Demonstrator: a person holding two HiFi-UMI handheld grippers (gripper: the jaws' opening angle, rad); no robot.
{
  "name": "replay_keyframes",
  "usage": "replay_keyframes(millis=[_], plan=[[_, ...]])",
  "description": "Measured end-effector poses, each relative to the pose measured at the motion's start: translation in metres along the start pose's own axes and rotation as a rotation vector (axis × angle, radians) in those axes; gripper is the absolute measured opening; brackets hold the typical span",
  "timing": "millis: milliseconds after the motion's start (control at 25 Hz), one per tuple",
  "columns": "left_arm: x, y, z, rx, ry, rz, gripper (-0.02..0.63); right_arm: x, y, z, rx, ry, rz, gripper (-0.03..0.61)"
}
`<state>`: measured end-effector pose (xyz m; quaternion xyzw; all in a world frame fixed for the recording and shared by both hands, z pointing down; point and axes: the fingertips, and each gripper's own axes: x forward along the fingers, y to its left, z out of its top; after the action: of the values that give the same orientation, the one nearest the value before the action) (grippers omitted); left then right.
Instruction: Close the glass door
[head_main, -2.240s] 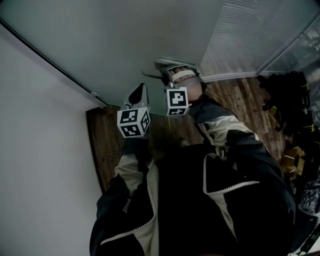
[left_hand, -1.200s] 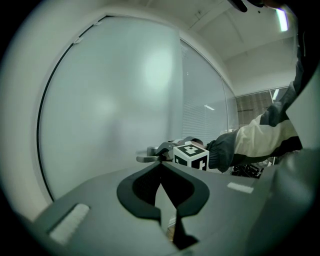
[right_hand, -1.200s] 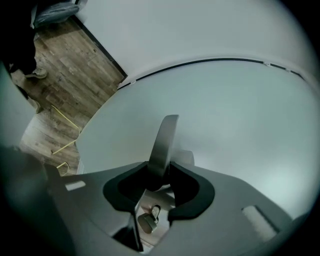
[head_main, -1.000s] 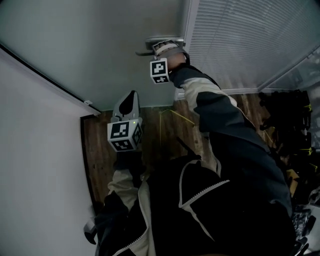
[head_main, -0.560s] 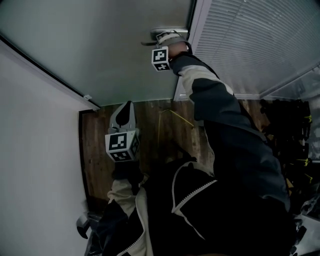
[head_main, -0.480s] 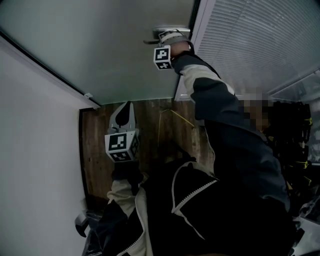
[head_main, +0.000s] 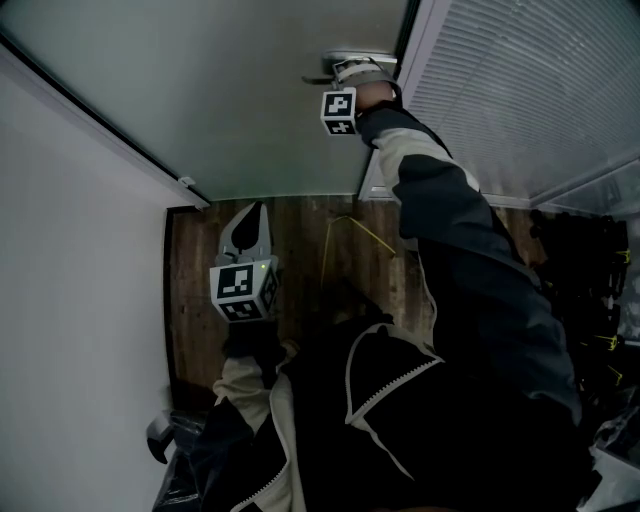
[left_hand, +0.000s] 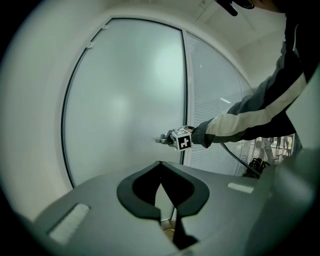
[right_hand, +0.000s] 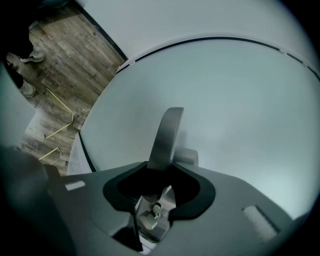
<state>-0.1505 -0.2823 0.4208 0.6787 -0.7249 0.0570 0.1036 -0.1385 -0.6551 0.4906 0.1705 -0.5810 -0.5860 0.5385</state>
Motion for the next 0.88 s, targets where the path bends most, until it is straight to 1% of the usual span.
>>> replay_keyframes(millis=[80, 120, 200, 280, 320, 360, 400, 440, 480, 520, 560, 680, 760, 880], plan=[[-0.003, 0.003, -0.002, -0.004, 0.011, 0.012, -0.002, 0.0, 0.003, 0.003, 0.028, -0.009, 0.023, 0.139], [-0.005, 0.004, -0.003, -0.006, 0.011, 0.014, -0.002, -0.001, 0.004, 0.005, 0.068, -0.019, 0.047, 0.148], [-0.007, 0.007, -0.002, -0.007, 0.004, 0.017, -0.002, -0.01, 0.002, 0.011, 0.183, -0.051, 0.087, 0.249], [-0.007, 0.013, -0.001, -0.017, -0.008, 0.022, -0.002, -0.035, -0.008, 0.018, 0.314, -0.117, 0.077, 0.25], [-0.007, 0.016, 0.0, -0.025, -0.012, 0.024, -0.002, -0.052, -0.012, 0.022, 0.401, -0.168, 0.065, 0.243], [-0.006, 0.018, 0.0, -0.031, -0.016, 0.023, -0.002, -0.073, -0.013, 0.027, 0.515, -0.232, 0.059, 0.207], [-0.005, 0.019, 0.001, -0.034, -0.021, 0.02, -0.002, -0.095, -0.012, 0.033, 0.652, -0.304, 0.068, 0.154], [-0.003, 0.021, 0.001, -0.037, -0.026, 0.014, -0.002, -0.119, -0.008, 0.039, 0.796, -0.375, 0.092, 0.129], [-0.002, 0.022, 0.0, -0.042, -0.032, 0.006, -0.002, -0.141, -0.002, 0.044, 0.928, -0.435, 0.122, 0.092], [0.0, 0.023, -0.001, -0.05, -0.039, -0.005, -0.002, -0.162, 0.005, 0.049, 1.036, -0.482, 0.149, 0.063], [0.001, 0.025, -0.002, -0.061, -0.046, -0.015, -0.002, -0.18, 0.012, 0.054, 1.121, -0.517, 0.17, 0.051], [0.005, 0.026, 0.002, -0.071, -0.06, -0.04, -0.002, -0.224, 0.026, 0.064, 1.33, -0.598, 0.218, 0.011], [0.011, 0.019, 0.003, -0.066, -0.065, -0.063, -0.002, -0.249, 0.035, 0.065, 1.449, -0.636, 0.243, 0.005], [0.026, 0.003, 0.008, -0.052, -0.069, -0.115, -0.002, -0.277, 0.045, 0.058, 1.596, -0.658, 0.266, 0.005]])
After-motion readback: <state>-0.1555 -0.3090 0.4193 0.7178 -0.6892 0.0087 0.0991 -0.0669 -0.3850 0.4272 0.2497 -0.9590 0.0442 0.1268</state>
